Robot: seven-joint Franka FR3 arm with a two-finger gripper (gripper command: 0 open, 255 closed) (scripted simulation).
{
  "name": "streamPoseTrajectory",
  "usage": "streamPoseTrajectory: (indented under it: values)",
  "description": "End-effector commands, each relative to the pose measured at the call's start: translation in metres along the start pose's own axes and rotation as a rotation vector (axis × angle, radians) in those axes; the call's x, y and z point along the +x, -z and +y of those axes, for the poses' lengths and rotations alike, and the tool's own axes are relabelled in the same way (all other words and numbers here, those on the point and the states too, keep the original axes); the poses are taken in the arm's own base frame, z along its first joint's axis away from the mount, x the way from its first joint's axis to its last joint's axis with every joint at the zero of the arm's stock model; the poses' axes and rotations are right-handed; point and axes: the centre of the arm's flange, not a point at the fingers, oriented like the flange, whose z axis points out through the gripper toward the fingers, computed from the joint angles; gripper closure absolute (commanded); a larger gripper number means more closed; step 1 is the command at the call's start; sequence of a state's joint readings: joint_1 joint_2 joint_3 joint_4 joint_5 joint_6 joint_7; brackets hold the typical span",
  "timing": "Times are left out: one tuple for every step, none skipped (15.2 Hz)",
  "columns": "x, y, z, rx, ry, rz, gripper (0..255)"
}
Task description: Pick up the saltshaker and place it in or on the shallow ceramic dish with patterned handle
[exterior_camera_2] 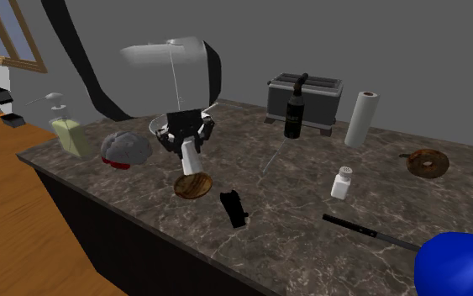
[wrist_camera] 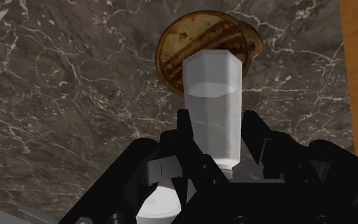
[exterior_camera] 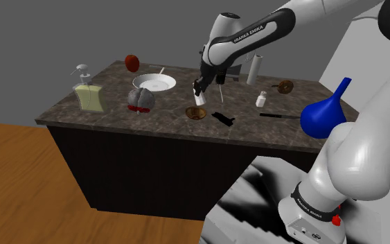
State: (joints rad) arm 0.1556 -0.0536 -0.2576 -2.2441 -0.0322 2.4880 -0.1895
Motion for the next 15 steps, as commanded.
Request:
streamPoseTrajectory:
  values:
    - [-0.002, -0.011, 0.0, 0.0, 0.0, 0.001, 255]
    - [-0.004, -0.016, -0.001, 0.0, 0.0, 0.001, 255]
    - [-0.005, -0.021, -0.001, 0.0, 0.0, 0.001, 255]
    - [-0.007, -0.026, -0.001, 0.0, 0.0, 0.001, 255]
    - [-0.008, -0.031, -0.002, 0.0, 0.0, 0.001, 255]
    - [-0.009, -0.035, -0.002, 0.0, 0.0, 0.001, 255]
    - [-0.009, -0.035, -0.002, 0.0, 0.0, 0.001, 255]
    - [-0.009, -0.035, -0.002, 0.0, 0.0, 0.001, 255]
    - [-0.009, -0.035, -0.002, 0.0, 0.0, 0.001, 255]
    - [-0.009, -0.035, -0.002, 0.0, 0.0, 0.001, 255]
    - [-0.009, -0.035, -0.002, 0.0, 0.0, 0.001, 255]
    - [-0.009, -0.035, -0.002, 0.0, 0.0, 0.001, 255]
    - [-0.009, -0.035, -0.002, 0.0, 0.0, 0.001, 255]
    - [-0.009, -0.035, -0.002, 0.0, 0.0, 0.001, 255]
    - [-0.009, -0.035, -0.002, 0.0, 0.0, 0.001, 0]
